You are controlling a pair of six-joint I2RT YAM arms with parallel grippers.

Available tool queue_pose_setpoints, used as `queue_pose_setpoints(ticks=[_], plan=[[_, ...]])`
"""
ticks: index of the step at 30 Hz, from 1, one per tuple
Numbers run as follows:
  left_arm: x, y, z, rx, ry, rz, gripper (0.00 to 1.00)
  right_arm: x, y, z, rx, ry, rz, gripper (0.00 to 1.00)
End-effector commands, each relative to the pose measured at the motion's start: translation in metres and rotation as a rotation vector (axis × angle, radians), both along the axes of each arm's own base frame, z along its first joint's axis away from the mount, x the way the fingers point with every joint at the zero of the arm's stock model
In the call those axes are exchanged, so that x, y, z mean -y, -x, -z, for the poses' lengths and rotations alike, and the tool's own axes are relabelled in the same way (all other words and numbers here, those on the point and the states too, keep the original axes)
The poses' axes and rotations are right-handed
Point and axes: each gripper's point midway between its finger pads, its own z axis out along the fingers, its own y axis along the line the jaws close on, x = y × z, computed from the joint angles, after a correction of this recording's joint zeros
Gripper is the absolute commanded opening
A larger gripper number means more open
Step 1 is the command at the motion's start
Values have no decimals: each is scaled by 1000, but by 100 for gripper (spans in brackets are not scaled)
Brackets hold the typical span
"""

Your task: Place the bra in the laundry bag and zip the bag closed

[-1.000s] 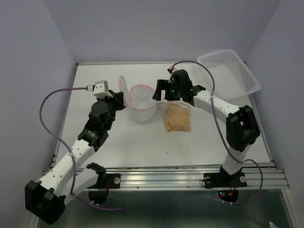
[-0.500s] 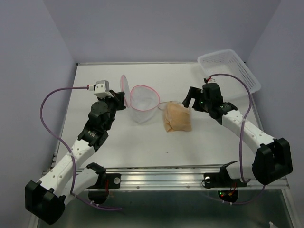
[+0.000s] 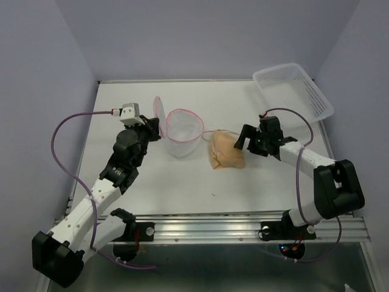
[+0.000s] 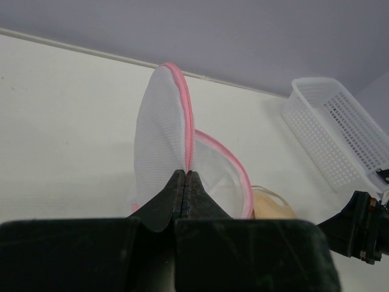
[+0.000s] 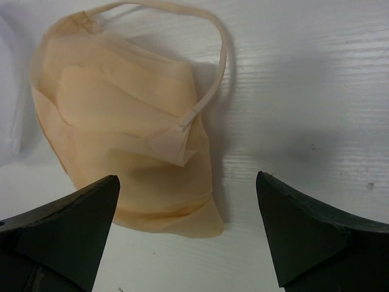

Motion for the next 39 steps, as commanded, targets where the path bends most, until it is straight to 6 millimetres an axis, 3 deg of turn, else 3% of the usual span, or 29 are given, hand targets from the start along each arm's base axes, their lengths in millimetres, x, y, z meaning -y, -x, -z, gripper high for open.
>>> queue_pose_setpoints(ticks=[1,4,9,17,20,26,36,39], plan=[[-2,3,-29,77,43,0,0,-17,-18,3,49,-74,-61,100],[0,4,-29,75,45,11,0,-15,-20,15,34,-80,-79,98],[1,3,-27,65,43,16,0,-32,-17,19,48,-165,-155,94],[2,3,-27,62,49,20,0,-44,-14,45,6,-235,-182,89],[3,2,-26,56,49,19,0,-54,-16,40,39,-306,-195,88],[2,2,-24,48,50,16,0,-69,-19,18,150,-438,-238,77],[6,-1,-15,18,50,23,0,-81,-17,17,155,-520,-285,76],[7,-1,-13,13,54,29,0,-84,-17,16,151,-551,-295,66]])
